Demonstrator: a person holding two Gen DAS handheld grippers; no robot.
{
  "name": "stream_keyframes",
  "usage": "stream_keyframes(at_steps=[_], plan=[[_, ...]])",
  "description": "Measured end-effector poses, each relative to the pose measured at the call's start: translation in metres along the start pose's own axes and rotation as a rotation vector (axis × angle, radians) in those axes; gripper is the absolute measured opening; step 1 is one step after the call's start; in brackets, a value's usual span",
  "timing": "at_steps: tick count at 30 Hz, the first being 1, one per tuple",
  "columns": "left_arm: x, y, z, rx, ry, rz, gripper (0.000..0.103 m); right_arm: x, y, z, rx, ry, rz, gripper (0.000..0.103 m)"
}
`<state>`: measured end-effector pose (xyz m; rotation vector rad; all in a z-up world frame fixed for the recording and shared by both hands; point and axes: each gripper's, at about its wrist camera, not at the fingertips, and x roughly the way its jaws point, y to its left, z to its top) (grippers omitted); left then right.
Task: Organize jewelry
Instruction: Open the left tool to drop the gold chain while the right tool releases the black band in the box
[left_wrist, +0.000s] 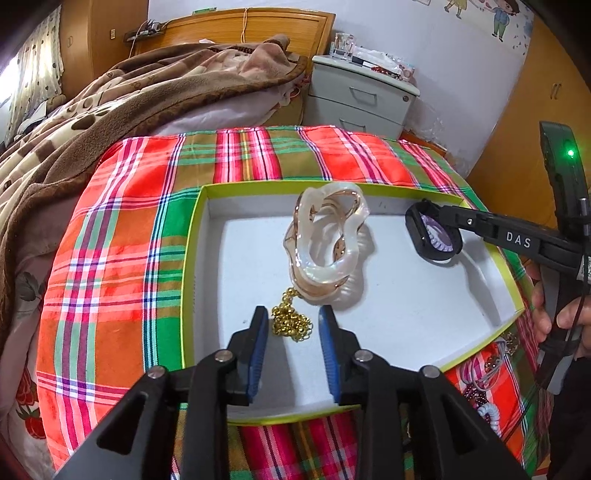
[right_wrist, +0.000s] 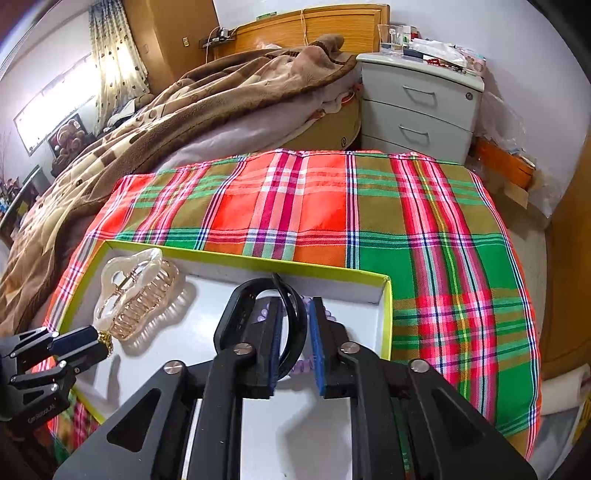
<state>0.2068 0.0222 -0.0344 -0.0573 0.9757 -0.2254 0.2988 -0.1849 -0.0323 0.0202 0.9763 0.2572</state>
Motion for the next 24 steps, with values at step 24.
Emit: stream_keyframes(at_steps=[24], plan=[[-0.058,-0.015,-0.033,-0.006,-0.053,-0.115,0.045,-0.081,0.009,-0.047,0.021,-0.104,0.059,0.03]])
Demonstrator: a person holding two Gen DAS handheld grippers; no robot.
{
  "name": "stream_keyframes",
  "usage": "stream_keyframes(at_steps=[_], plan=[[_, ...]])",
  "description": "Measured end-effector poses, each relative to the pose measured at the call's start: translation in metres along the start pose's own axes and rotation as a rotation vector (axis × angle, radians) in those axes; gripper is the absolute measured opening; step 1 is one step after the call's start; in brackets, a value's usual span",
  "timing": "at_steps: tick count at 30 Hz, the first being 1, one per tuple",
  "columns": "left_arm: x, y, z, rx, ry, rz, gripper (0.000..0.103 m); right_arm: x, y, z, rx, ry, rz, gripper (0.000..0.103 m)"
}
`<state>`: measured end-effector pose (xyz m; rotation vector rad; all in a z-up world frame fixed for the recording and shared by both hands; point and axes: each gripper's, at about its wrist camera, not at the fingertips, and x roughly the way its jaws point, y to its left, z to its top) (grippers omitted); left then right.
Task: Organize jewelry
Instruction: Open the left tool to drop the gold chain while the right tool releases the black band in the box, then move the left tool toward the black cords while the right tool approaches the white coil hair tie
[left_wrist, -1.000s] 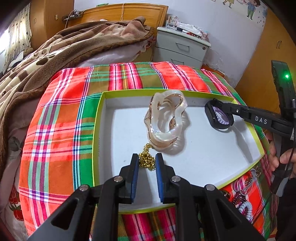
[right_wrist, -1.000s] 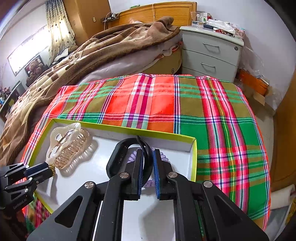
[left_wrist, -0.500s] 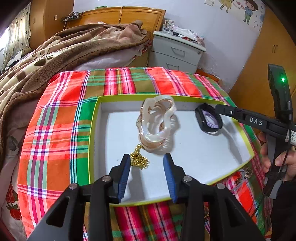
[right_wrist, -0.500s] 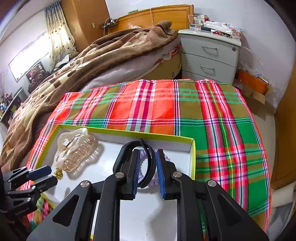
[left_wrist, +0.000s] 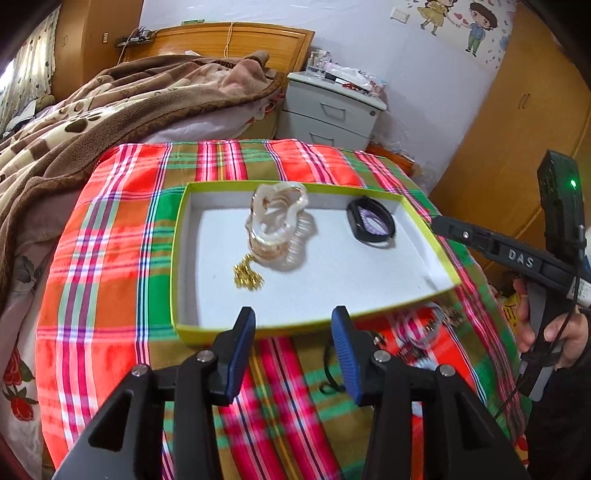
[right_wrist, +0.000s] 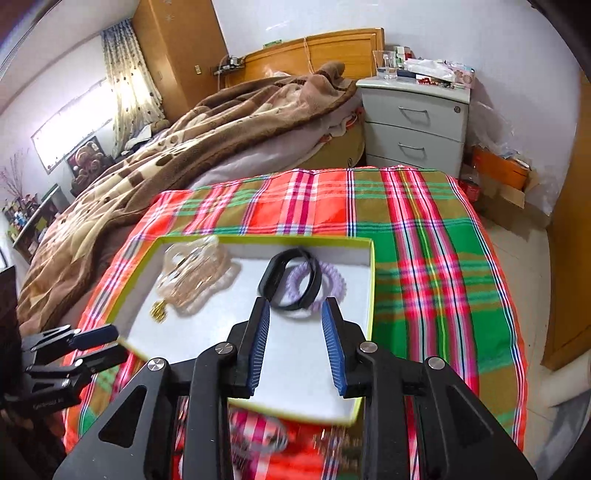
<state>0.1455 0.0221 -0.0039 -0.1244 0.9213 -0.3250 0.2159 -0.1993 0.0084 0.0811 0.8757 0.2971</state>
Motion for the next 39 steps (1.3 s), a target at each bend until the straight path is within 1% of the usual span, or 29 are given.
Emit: stream_keyframes(at_steps=[3,5,8,12,17,22,28,35,36,37,39], plan=[[-0.007,0.0,-0.008,-0.012,-0.005,-0.011,0.045,-0.015,0.004,-0.014,-0.003,-0.007,0.014,0.03],[-0.01,-0.002,-0.015,-0.013,-0.002,-0.023,0.045,-0.023,0.007,-0.026,-0.004,-0.001,0.026,0.03],[-0.015,-0.005,-0.023,-0.003,-0.002,-0.022,0.045,-0.031,0.012,-0.043,-0.019,0.02,0.041,0.03],[-0.02,-0.004,-0.032,-0.013,-0.001,-0.039,0.045,-0.034,0.02,-0.068,-0.028,0.059,0.055,0.03],[-0.023,-0.002,-0.041,-0.017,0.004,-0.051,0.045,-0.032,0.026,-0.089,-0.013,0.091,0.063,0.03],[-0.024,0.003,-0.048,-0.03,0.007,-0.063,0.045,-0.027,0.031,-0.1,-0.016,0.118,0.065,0.03],[-0.022,0.012,-0.056,-0.055,0.02,-0.073,0.045,-0.015,0.037,-0.103,-0.011,0.147,0.079,0.03],[-0.021,0.018,-0.058,-0.064,0.025,-0.054,0.045,-0.007,0.041,-0.107,-0.02,0.17,0.064,0.03],[-0.021,0.018,-0.057,-0.061,0.027,-0.053,0.045,-0.007,0.04,-0.107,-0.017,0.169,0.067,0.029],[-0.02,0.018,-0.057,-0.058,0.03,-0.052,0.045,-0.007,0.039,-0.107,-0.011,0.168,0.068,0.023],[-0.018,0.017,-0.056,-0.056,0.039,-0.048,0.045,-0.006,0.037,-0.107,-0.006,0.167,0.07,0.016]])
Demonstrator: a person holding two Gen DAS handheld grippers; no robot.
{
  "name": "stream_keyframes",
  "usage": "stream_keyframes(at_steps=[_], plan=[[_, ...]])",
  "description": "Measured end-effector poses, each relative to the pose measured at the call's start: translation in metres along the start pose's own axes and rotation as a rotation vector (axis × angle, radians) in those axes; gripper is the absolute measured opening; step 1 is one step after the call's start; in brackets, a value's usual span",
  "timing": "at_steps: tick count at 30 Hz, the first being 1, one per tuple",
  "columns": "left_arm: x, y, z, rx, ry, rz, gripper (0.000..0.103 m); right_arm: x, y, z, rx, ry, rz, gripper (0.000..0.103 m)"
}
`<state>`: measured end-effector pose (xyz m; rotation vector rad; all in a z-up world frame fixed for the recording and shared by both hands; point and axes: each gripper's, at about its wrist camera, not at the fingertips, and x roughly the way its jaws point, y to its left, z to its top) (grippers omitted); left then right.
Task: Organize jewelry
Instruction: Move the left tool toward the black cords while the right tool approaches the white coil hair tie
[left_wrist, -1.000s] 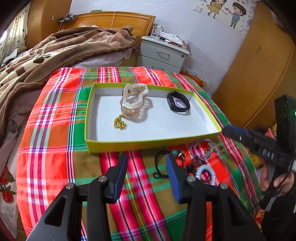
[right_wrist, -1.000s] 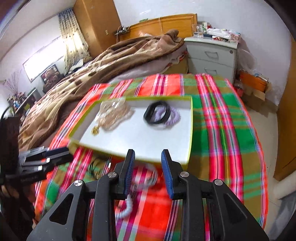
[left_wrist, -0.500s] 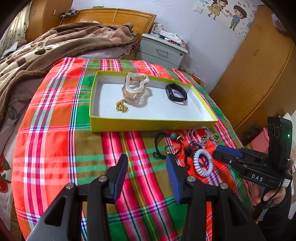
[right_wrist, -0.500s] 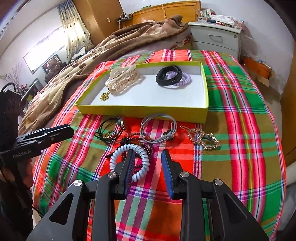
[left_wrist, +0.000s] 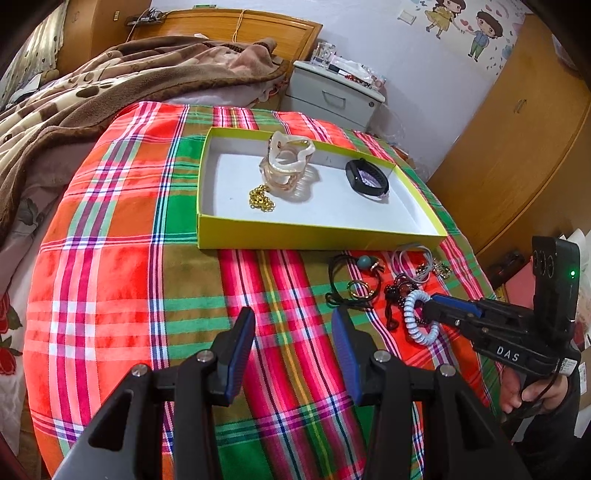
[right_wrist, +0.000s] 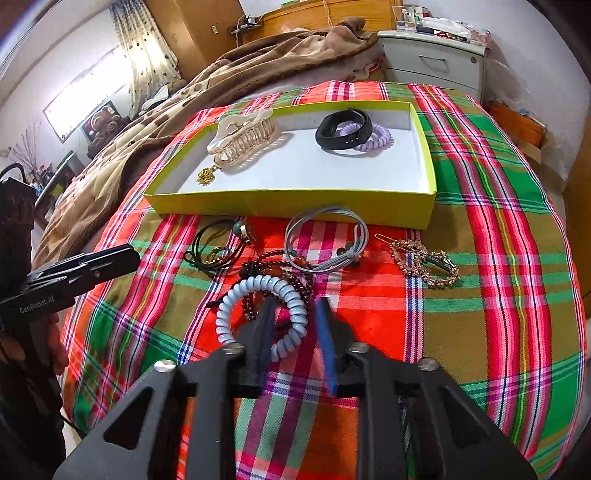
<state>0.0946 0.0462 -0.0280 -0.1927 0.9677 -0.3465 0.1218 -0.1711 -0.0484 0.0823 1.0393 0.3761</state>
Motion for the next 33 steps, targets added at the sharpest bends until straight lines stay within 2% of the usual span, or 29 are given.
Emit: stream_keyframes(at_steps=[3,5,18,24,28,33], plan=[[0.004,0.0,0.001,-0.008,0.011,-0.011,0.045,0.0,-0.003,0.0,0.006,0.0,0.015,0.015],[0.007,-0.002,0.001,-0.01,0.021,-0.013,0.045,0.0,-0.005,-0.001,0.014,0.0,0.03,0.011],[0.029,-0.019,0.021,-0.005,0.051,-0.051,0.044,-0.024,-0.026,0.0,0.08,-0.084,0.101,0.01],[0.04,-0.028,0.028,0.015,0.066,-0.031,0.044,-0.035,-0.033,0.002,0.095,-0.116,0.104,0.01],[0.046,-0.031,0.031,0.037,0.072,0.02,0.044,-0.039,-0.037,0.003,0.104,-0.128,0.105,0.01],[0.052,-0.032,0.032,0.038,0.085,0.028,0.044,-0.04,-0.042,0.003,0.109,-0.133,0.104,0.01]])
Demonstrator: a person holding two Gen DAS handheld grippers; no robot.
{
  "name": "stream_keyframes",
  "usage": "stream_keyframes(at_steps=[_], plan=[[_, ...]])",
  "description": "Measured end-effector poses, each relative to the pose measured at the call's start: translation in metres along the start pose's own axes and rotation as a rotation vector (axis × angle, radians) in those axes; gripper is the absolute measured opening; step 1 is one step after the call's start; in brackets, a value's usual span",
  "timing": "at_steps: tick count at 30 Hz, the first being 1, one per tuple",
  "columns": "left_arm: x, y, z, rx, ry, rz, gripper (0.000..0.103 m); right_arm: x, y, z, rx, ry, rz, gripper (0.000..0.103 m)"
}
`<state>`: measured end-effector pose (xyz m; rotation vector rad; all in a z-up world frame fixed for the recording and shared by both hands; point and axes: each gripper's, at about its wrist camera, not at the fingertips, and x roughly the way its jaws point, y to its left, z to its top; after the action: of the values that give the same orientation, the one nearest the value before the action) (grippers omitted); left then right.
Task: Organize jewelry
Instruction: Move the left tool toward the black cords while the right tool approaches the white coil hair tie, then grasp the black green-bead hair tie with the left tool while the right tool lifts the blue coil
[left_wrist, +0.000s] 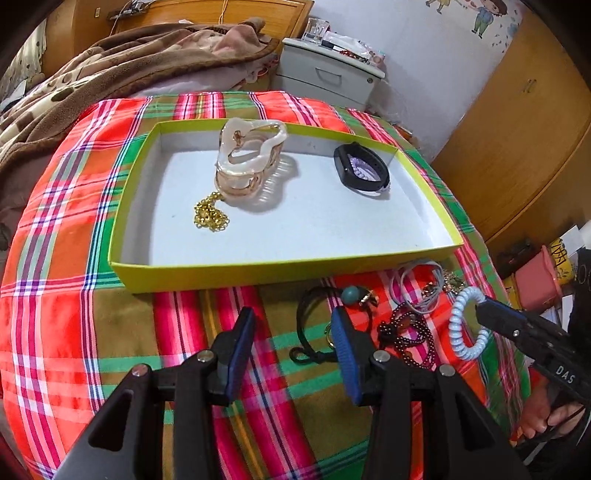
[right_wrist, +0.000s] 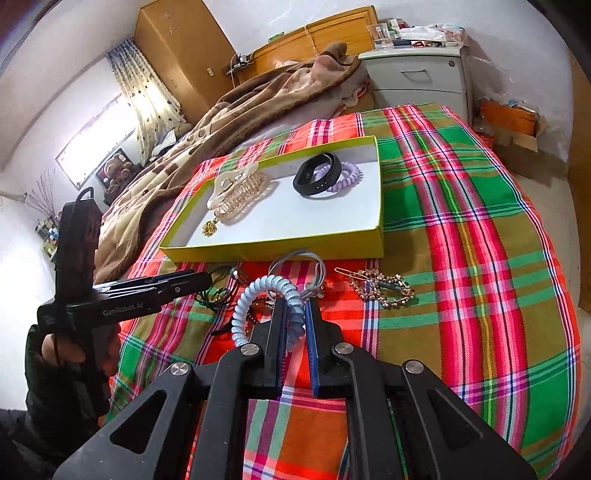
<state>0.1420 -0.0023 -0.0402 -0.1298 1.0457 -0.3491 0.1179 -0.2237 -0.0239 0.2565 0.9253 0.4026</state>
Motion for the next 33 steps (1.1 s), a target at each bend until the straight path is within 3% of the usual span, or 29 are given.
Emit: stream_keyframes(at_steps=[11,17,33], plan=[[0.009,-0.016,0.005,0.092,0.042,0.129,0.029,-0.001,-0.006,0.001,0.004,-0.006,-0.001,0.01],[0.011,-0.021,0.005,0.119,0.054,0.139,0.004,-0.005,-0.012,0.0,0.016,-0.018,-0.003,0.01],[-0.025,-0.033,-0.001,0.102,-0.042,0.102,0.002,-0.02,-0.008,-0.006,0.014,-0.041,-0.013,0.01]])
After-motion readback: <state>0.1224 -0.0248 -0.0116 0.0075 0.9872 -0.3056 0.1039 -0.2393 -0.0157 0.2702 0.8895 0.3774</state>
